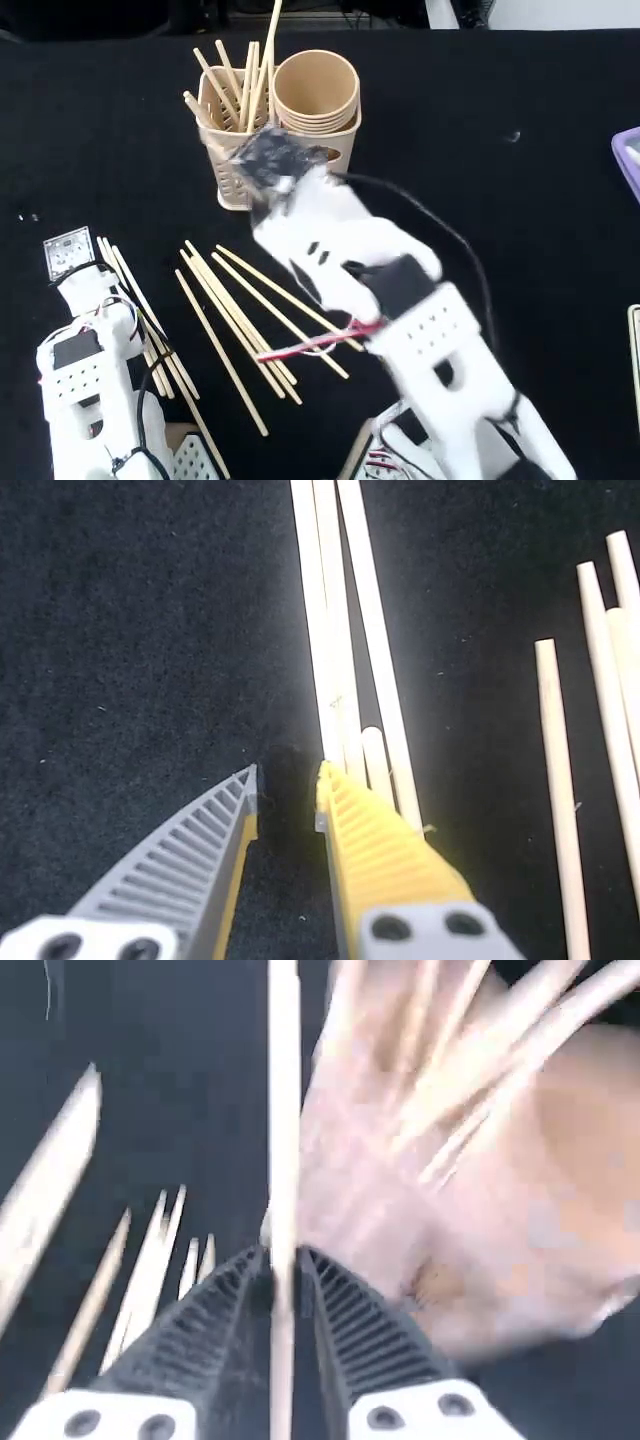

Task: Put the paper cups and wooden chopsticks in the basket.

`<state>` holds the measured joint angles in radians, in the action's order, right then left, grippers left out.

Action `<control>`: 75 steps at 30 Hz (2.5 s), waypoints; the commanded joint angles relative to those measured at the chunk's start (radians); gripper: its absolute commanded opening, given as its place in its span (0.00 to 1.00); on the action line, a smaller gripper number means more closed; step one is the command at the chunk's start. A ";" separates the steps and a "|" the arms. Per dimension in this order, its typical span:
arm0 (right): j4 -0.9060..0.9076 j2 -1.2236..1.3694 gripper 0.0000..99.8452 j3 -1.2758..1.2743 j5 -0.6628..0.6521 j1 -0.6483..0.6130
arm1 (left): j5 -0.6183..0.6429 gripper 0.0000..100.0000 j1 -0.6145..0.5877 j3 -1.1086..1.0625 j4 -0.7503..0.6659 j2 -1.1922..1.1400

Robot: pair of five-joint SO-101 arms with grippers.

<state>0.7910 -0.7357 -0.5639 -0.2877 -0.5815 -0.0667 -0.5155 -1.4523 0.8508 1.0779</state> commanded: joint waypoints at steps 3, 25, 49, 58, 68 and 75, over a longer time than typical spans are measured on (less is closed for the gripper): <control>-0.506 -0.053 0.01 0.053 0.029 -0.012 | 0.009 0.11 0.013 0.004 -0.017 0.017; -1.043 0.492 0.01 0.191 0.029 0.029 | 0.009 0.11 0.013 0.004 -0.017 0.017; -0.282 0.231 0.17 0.473 0.173 0.081 | 0.009 0.11 0.013 0.004 -0.017 0.017; 0.439 0.012 0.17 0.286 0.169 0.084 | 0.009 0.11 0.001 0.039 0.003 0.017; 0.014 0.002 0.17 -0.450 0.178 0.232 | 0.015 0.20 -0.010 0.288 0.325 0.008; -0.196 0.010 0.17 -0.642 0.170 0.224 | 0.015 0.20 0.018 0.165 0.210 0.006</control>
<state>0.6559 -0.7004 -1.1884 -0.1220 -0.3698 -0.0637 -0.5201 -1.2451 1.1546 1.0779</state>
